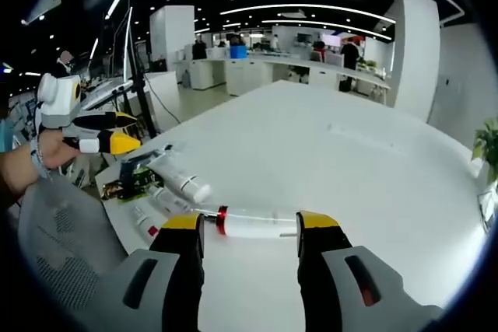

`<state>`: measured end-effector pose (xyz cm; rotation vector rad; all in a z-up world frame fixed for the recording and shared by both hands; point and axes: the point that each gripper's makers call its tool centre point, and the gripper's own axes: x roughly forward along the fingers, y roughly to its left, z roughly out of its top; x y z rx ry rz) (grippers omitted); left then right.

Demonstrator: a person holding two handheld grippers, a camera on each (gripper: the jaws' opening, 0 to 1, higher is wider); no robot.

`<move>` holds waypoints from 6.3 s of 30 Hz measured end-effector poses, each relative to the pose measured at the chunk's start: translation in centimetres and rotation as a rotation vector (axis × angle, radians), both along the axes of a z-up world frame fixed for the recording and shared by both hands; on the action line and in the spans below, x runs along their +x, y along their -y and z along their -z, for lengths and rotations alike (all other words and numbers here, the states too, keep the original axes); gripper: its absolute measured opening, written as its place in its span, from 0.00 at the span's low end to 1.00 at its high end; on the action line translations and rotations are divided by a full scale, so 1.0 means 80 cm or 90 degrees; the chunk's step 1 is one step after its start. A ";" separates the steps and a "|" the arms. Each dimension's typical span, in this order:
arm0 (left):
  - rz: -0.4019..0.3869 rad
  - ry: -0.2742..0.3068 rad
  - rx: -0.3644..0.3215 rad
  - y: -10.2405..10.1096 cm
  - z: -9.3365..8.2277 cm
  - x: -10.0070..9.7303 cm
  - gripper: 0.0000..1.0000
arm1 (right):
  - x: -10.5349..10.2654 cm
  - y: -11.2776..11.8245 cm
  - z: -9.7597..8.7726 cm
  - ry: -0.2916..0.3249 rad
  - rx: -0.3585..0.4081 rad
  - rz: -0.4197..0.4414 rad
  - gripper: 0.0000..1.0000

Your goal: Arrange the skincare products in the storage area until every visible bottle or jar stands upright without overlapping.

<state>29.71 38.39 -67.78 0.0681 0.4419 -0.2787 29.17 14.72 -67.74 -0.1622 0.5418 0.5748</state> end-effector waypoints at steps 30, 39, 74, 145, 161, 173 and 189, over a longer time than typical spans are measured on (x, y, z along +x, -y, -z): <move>-0.008 0.010 0.008 -0.002 -0.002 0.003 0.60 | 0.014 0.011 -0.002 0.038 0.015 0.015 0.47; -0.004 0.010 0.011 -0.001 -0.002 0.003 0.60 | 0.025 0.014 0.002 0.039 -0.012 -0.051 0.47; 0.048 -0.016 0.063 0.016 0.014 -0.003 0.59 | 0.072 -0.019 0.122 -0.119 -0.333 -0.496 0.49; 0.269 -0.106 0.088 0.093 0.057 -0.045 0.56 | -0.029 0.021 0.162 -0.238 -0.596 -0.703 0.28; 0.415 -0.137 0.068 0.133 0.063 -0.087 0.53 | -0.052 0.026 0.164 -0.245 -0.638 -0.710 0.28; 0.436 -0.134 0.085 0.153 0.054 -0.095 0.53 | -0.066 0.025 0.163 -0.250 -0.633 -0.693 0.28; 0.534 -0.183 0.138 0.216 0.090 -0.095 0.52 | -0.066 0.025 0.163 -0.254 -0.639 -0.687 0.28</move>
